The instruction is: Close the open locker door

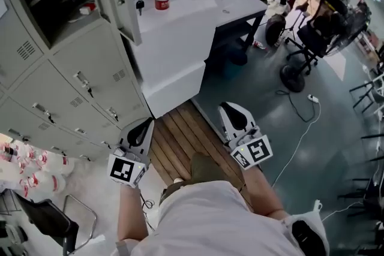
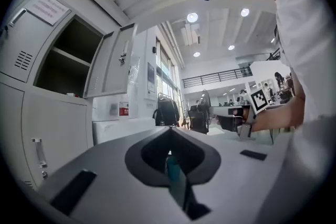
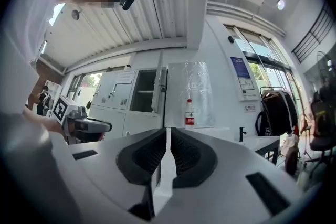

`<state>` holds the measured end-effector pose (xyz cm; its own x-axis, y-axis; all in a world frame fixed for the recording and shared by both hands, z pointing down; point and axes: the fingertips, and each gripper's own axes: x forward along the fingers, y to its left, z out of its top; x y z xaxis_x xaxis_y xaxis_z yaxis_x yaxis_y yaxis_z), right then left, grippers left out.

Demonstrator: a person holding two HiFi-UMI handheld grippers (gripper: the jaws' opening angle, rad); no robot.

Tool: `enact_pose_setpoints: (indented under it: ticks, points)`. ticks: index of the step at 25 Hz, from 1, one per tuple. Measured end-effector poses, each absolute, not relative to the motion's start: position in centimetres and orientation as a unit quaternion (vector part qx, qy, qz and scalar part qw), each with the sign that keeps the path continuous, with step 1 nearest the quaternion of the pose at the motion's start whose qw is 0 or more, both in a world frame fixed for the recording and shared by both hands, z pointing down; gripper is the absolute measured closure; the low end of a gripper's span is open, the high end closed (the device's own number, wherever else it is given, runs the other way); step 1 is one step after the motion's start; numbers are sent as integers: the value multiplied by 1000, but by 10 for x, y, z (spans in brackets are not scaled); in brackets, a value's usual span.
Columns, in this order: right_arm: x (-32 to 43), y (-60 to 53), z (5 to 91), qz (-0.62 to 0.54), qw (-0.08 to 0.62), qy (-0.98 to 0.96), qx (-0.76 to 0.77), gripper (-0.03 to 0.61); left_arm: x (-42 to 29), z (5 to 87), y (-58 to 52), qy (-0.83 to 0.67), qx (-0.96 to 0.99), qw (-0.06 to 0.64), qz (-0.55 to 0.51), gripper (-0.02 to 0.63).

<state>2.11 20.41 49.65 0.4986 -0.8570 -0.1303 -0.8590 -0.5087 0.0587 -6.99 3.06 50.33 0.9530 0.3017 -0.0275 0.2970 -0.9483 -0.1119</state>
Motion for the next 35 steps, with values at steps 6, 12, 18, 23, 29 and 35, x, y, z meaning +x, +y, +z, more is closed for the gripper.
enact_pose_setpoints:
  ticks: [6,12,18,23,29,35]
  points:
    - [46,222,509,53,13,455,-889,548,-33,514,45,-193,-980,53,9,614]
    - [97,243,518,43,31,435,-899,552,25,519,66,-217,-975,51,0,614]
    - [167,259,520,40,40,442,-895,554,97,522,84,-210,-977,49,-12,614]
    - [248,273,502,28,47,471,-880,554,168,502,106,-186,-981,46,-16,614]
    - [325,276,469,18,40,531,-846,555,237,469,122,-126,-991,34,-22,613]
    - [355,259,441,8,46,579,-814,555,249,440,123,-72,-996,42,-32,612]
